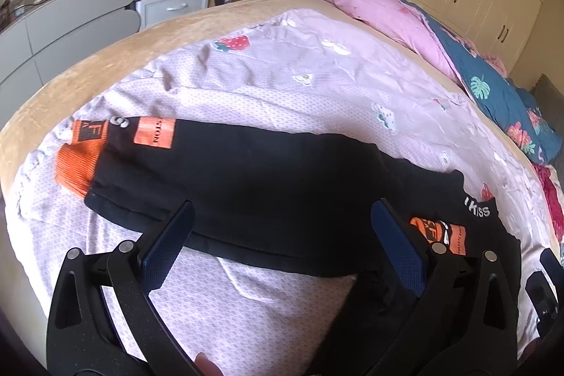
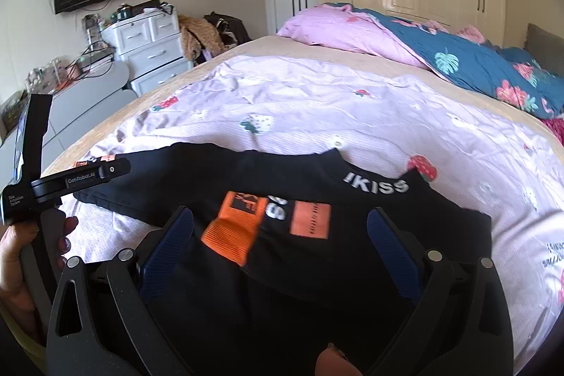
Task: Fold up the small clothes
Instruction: 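Move the left tool to the other sleeve cuff and grasp it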
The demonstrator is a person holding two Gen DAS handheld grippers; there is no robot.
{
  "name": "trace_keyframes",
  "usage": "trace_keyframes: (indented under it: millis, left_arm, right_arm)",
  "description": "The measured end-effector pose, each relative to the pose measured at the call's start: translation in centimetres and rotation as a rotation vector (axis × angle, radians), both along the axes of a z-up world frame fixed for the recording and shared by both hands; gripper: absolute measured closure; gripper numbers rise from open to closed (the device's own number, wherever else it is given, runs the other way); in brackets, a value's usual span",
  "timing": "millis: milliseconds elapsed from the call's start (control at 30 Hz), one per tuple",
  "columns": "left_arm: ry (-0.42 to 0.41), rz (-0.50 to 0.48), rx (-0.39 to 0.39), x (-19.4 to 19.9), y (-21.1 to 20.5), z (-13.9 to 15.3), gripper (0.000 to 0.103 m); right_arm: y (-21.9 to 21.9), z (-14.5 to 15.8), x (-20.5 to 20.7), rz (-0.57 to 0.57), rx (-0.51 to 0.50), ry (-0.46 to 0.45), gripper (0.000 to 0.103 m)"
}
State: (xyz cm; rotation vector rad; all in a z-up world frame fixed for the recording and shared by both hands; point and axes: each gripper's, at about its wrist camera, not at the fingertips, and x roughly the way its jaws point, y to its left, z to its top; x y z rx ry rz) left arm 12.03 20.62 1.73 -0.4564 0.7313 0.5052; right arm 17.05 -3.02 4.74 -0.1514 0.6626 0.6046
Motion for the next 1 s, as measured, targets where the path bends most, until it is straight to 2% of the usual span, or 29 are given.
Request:
trace_keyframes:
  millis: [467,1000]
  left_arm:
    - [0.017,0.167,-0.025,-2.1,5.0,-0.9,0.009]
    - [0.022,0.377,-0.08,-5.8,10.8,-1.9,0.009]
  right_arm:
    - [6.7,0.0,0.2,0.109,-0.021,-0.005,0.005]
    - [12.0,-0.3,-0.1,0.197,-0.027,0.02,0.005]
